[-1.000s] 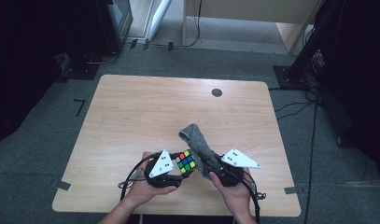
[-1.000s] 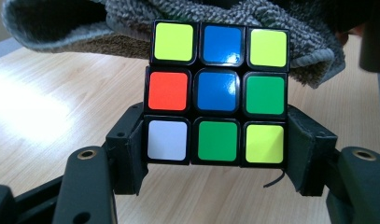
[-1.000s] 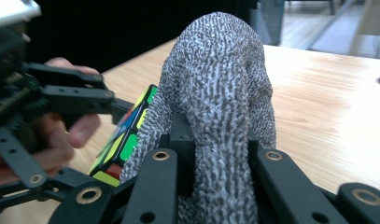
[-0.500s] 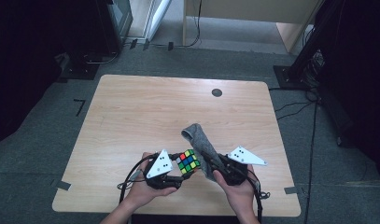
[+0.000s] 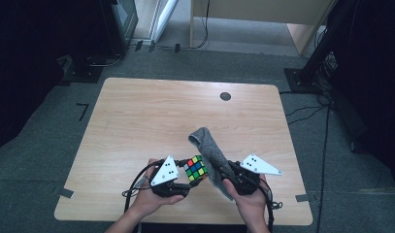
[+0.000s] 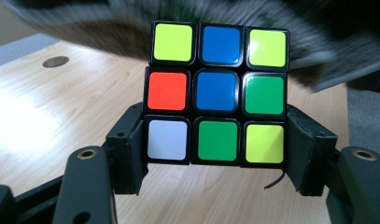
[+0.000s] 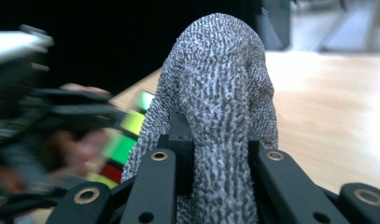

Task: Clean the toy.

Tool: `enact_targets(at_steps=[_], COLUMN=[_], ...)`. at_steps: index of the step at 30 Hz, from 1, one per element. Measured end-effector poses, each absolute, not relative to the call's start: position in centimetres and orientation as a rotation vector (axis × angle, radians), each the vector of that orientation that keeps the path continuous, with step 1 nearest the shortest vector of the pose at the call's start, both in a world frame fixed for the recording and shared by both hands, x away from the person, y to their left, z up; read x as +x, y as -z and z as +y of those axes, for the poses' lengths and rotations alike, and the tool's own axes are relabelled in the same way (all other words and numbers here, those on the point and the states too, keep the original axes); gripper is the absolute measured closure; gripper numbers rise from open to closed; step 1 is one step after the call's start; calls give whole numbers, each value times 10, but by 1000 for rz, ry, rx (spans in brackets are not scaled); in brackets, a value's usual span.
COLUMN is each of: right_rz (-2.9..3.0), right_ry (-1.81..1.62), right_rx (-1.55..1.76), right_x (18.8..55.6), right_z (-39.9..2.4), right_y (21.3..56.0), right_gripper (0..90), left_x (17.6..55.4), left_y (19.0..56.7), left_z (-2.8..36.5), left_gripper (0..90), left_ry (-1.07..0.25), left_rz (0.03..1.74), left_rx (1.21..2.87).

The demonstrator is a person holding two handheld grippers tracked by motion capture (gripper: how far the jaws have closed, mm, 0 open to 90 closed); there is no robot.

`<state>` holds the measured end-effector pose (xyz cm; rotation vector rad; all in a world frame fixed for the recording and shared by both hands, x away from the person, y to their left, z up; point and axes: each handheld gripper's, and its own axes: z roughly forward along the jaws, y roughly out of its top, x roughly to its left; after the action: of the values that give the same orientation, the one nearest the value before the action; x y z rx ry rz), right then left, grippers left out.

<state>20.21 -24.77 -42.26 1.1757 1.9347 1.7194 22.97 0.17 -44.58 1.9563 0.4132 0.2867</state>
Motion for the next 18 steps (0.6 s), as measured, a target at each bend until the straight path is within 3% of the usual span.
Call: enact_targets(at_steps=[18], right_rz=[1902], right_ry=[-1698], right_rx=[1177], right_x=[197], right_z=[-245], right_y=[422], right_gripper=[762], left_x=[229], left_y=[441], left_z=[9], left_gripper=[346], left_ry=[-319], left_rz=[412], left_rx=[1912])
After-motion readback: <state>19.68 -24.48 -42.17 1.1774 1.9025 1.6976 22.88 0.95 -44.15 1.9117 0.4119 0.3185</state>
